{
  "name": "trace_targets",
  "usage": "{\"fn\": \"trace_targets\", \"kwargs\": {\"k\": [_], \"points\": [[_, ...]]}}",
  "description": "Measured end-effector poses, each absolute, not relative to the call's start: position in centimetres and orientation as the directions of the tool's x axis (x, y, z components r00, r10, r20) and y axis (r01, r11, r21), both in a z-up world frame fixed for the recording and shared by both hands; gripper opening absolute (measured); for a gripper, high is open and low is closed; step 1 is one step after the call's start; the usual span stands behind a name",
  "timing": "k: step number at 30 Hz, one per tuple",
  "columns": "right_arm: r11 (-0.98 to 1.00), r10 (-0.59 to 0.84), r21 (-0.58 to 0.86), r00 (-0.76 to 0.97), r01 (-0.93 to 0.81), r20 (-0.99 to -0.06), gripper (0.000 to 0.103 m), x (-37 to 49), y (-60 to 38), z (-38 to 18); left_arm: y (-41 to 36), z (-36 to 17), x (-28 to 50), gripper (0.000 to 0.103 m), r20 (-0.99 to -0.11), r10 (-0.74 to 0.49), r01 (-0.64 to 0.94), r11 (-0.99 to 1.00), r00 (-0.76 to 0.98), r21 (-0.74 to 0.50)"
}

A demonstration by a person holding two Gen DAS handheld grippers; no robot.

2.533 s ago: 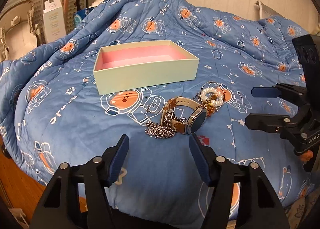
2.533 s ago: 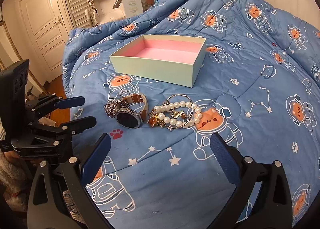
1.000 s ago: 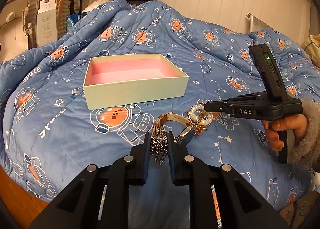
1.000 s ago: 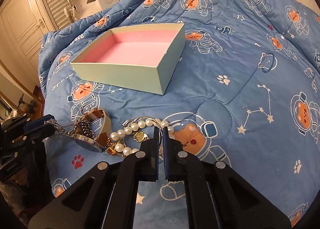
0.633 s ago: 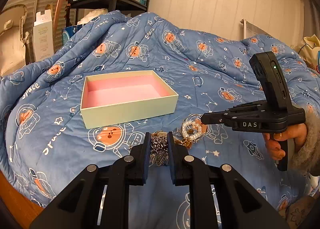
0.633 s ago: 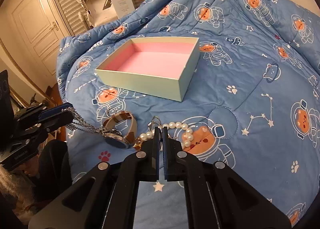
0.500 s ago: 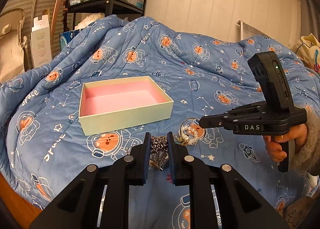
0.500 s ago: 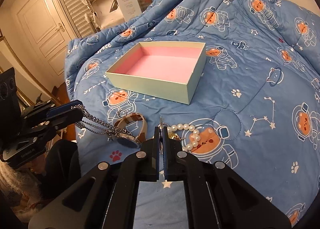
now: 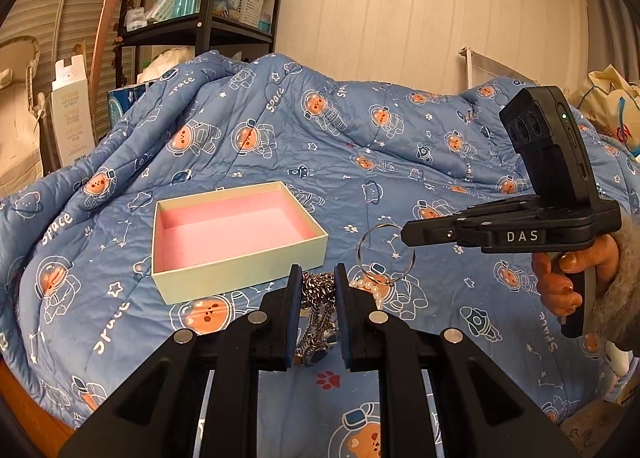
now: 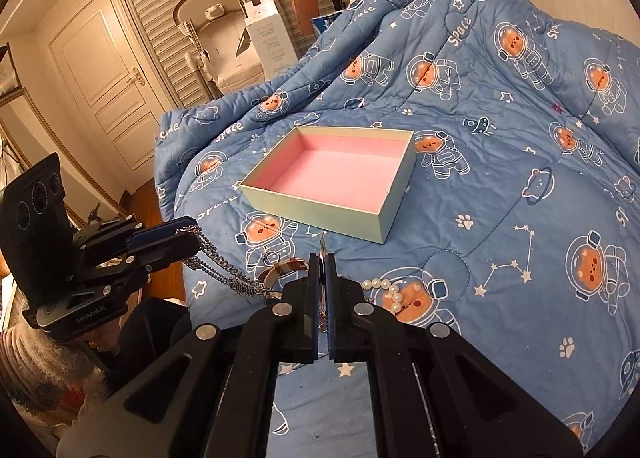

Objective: Organize jewelry
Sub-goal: 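Lift the silver chain with the left gripper while the right gripper grasps the silver bangle, then carry chain and bangle into the pink-lined box and open both grippers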

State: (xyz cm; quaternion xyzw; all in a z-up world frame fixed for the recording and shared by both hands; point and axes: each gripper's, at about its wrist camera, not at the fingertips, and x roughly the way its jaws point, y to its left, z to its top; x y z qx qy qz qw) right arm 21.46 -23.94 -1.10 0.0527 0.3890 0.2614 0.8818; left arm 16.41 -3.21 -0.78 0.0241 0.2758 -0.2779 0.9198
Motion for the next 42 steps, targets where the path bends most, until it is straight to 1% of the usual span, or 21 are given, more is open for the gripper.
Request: {"fn": "trace_targets", "kwargs": {"k": [4,13,23,28,32,34,38,42], "points": [[0.855,0.506,0.288,0.568,-0.432,-0.65,0.003,21.1,-23.9,-0.5,-3.2,0.4,16.2,0.016,-0.504,-0.508,0.532,0.84,0.699,-0.109],[0.835,0.537,0.287,0.585,-0.469,-0.607,0.003,20.6,-23.4,1.9,-2.1,3.3,16.4,0.015,-0.449,-0.538,0.533,0.833,0.714,-0.151],[0.82,0.557,0.259,0.604,-0.511,-0.571,0.003,21.9,-22.3,4.4,-1.7,6.3,17.7,0.016,-0.413,-0.536,0.539,0.834,0.737,-0.12],[0.822,0.55,0.24,0.613,-0.516,-0.567,0.003,23.8,-21.3,4.1,-1.4,6.4,19.7,0.016,-0.421,-0.529,0.524,0.841,0.737,-0.138],[0.83,0.539,0.241,0.616,-0.502,-0.575,0.003,26.1,-20.4,3.2,-0.9,5.7,22.3,0.016,-0.434,-0.526,0.5,0.847,0.732,-0.183],[0.835,0.533,0.24,0.62,-0.495,-0.576,0.003,27.2,-20.1,2.6,-0.9,5.4,23.5,0.016,-0.446,-0.509,0.486,0.856,0.736,-0.176],[0.84,0.53,0.268,0.607,-0.472,-0.592,0.003,30.2,-19.5,1.3,-0.8,4.7,26.7,0.015,-0.47,-0.485,0.458,0.871,0.738,-0.179],[0.849,0.514,0.277,0.582,-0.45,-0.63,0.003,33.3,-18.8,-0.5,-0.7,3.5,30.0,0.015,-0.503,-0.462,0.424,0.884,0.731,-0.196]]}}
